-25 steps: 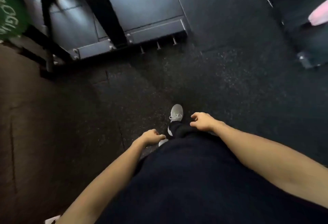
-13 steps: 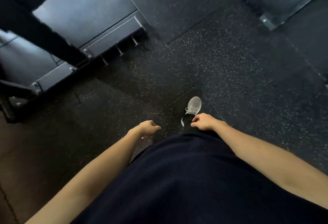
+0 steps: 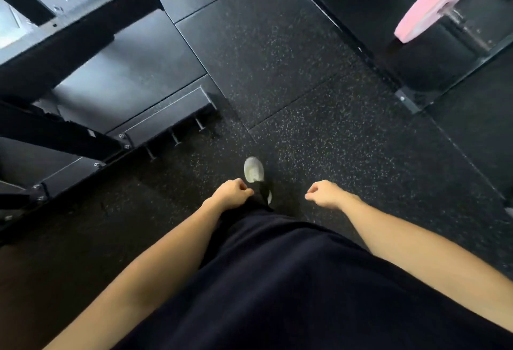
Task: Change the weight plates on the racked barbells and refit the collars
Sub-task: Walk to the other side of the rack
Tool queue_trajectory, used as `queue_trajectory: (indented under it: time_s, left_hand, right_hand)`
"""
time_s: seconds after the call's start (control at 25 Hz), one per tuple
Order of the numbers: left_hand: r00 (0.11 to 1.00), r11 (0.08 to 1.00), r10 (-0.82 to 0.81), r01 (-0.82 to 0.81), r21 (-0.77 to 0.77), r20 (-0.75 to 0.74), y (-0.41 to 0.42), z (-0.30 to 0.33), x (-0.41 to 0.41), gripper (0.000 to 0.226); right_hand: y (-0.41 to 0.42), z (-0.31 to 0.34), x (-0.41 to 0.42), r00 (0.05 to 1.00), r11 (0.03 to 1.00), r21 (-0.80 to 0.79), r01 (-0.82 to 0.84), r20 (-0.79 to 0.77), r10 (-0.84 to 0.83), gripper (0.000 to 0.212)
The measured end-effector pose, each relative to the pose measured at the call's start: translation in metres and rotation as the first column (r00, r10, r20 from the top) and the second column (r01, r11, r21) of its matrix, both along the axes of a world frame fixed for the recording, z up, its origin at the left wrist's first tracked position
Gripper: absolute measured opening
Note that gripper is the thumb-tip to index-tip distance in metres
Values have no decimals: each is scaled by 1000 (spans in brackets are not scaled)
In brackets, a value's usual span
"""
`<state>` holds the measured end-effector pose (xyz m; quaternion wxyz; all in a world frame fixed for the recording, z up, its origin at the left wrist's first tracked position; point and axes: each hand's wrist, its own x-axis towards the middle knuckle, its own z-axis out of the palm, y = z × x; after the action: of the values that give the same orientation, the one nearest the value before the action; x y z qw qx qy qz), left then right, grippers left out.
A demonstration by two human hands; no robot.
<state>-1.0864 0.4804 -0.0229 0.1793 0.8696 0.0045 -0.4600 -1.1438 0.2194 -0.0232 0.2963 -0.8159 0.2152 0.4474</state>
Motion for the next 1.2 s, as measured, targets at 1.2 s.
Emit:
queue_trajectory:
  time_s: [1.2]
  left_hand:
    - [898,898,437,-439,-36,-55,-7,9,907,31]
  right_hand:
    - [-34,30,1006,944,948,-38,-315,89,317,23]
